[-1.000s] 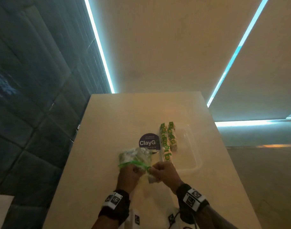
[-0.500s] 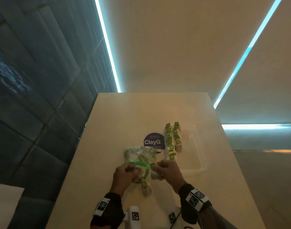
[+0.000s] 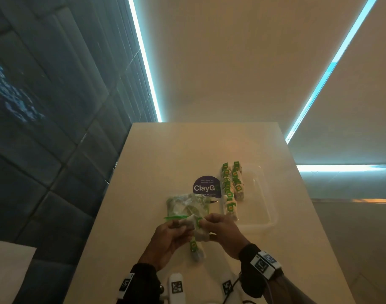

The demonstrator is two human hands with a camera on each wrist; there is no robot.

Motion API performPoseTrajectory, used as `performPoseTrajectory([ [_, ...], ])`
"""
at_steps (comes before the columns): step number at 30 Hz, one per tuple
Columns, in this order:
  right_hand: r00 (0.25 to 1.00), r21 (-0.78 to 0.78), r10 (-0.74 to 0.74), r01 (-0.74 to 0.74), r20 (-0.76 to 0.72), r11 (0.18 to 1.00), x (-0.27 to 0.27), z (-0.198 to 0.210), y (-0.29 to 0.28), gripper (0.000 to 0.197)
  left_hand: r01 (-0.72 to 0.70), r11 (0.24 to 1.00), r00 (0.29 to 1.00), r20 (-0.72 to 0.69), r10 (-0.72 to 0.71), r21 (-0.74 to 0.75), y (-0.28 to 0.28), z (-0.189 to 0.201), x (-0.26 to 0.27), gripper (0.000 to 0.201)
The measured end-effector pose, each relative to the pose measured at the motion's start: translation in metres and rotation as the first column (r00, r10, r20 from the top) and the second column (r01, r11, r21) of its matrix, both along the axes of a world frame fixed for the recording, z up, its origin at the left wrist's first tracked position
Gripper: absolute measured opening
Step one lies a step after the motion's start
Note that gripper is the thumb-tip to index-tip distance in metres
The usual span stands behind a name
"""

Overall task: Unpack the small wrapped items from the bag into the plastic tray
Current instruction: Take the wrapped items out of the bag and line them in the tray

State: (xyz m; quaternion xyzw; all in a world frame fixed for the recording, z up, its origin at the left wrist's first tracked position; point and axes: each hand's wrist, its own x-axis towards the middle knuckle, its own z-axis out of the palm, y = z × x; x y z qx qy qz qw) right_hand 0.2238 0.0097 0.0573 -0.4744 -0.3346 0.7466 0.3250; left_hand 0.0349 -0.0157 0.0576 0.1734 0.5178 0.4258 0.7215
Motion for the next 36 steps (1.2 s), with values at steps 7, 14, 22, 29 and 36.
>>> performPoseTrajectory([
  [7,0.999,0.197,-0.048,0.05,-0.015,0.979,0.005,0.002,0.003,0.015,-0.053,0.994,0.965,0.25,0.076,-0.1,0.004,0.015,0.003,0.04],
  [14,1.0,0.245,0.001,-0.001,-0.001,0.969,0.008,0.01,0.007,0.046,0.16,0.985,0.976,0.162,-0.148,-0.068,0.008,0.02,0.005,0.038],
  [22,0.941,-0.095,-0.1,0.073,-0.325,0.993,0.032,0.021,0.013,0.044,0.135,0.963,0.884,-0.467,-0.011,0.232,0.012,0.019,0.008,0.021],
  [29,0.999,-0.034,-0.008,0.01,0.044,0.999,-0.002,0.031,0.009,0.031,0.18,0.929,0.786,-0.615,0.062,0.324,0.01,0.021,0.022,0.021],
  [36,0.963,0.062,-0.228,0.221,0.141,0.973,-0.015,0.028,0.005,0.01,0.076,0.968,0.883,-0.467,0.045,0.238,0.005,0.023,0.024,0.007],
])
